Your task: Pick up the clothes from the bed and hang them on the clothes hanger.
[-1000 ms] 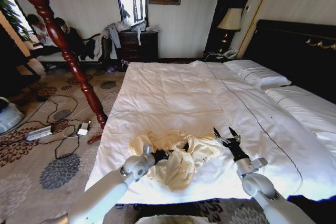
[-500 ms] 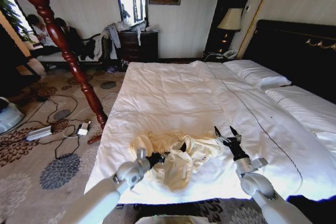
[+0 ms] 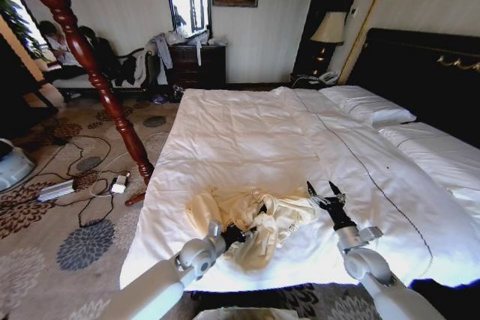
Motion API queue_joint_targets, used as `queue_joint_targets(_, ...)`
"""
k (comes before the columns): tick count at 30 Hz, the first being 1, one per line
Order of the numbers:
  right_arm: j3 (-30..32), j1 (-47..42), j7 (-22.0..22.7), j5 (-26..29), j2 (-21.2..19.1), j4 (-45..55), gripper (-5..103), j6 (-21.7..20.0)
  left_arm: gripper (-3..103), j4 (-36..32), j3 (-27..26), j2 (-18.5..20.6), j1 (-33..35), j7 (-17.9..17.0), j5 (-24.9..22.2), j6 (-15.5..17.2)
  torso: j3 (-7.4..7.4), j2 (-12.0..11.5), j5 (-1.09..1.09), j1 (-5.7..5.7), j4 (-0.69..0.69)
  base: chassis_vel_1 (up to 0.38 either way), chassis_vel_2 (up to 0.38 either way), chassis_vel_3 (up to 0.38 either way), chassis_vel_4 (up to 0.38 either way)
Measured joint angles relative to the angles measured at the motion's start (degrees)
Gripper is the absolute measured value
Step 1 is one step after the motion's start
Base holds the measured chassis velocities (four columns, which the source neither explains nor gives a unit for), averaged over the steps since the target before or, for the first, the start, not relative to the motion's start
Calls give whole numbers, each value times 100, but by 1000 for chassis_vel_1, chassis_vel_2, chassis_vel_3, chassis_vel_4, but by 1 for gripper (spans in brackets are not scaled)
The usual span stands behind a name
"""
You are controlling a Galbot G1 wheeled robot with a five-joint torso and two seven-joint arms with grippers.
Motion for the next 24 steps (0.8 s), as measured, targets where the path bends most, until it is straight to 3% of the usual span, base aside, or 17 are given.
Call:
queue_joint_targets(1,0,0,0,0,0,0,100,0,68,0,0,0,0,0,0,0,0,0,0,0,0,0,0,0,0)
queue_joint_targets(4,-1,6,28,29,-19,-6,100,-1,85,192,124,-132,-120,-54,1,64,0,0,0,0,0,0,0,0,0)
queue_joint_targets(6,-1,6,31,31,-21,-6,100,-2,85,247,141,-158,-140,-49,3,60,0,0,-1,0,0,0,0,0,0)
queue_joint_targets(7,0,5,39,38,-26,-6,100,-2,92,345,162,-203,-174,-18,6,31,-1,0,-1,0,0,0,0,0,0)
queue_joint_targets(8,1,3,44,44,-29,-6,100,-2,92,403,168,-230,-195,25,5,8,-1,0,0,0,2,0,0,0,0)
queue_joint_targets(10,1,3,47,50,-32,-4,100,-3,88,450,168,-258,-213,66,-10,-10,0,0,0,0,3,0,0,0,0)
queue_joint_targets(13,-2,15,55,59,-36,-4,100,-4,71,521,189,-357,-250,115,-208,-20,0,0,0,0,1,0,0,0,0)
queue_joint_targets(15,-7,24,60,61,-36,-6,100,-5,71,529,187,-379,-253,114,-255,-23,0,0,0,0,0,0,0,0,0)
queue_joint_targets(19,-15,34,65,72,-36,-4,100,-5,49,527,122,-398,-252,122,-332,-77,1,0,-1,0,0,0,0,0,0)
queue_joint_targets(21,-15,29,66,75,-40,1,100,-5,49,496,91,-381,-253,135,-344,-110,1,0,-1,0,0,0,0,0,0)
queue_joint_targets(24,5,9,67,84,-68,7,100,11,32,288,-49,-233,-313,214,-344,-185,1,0,-2,1,-1,0,0,0,0)
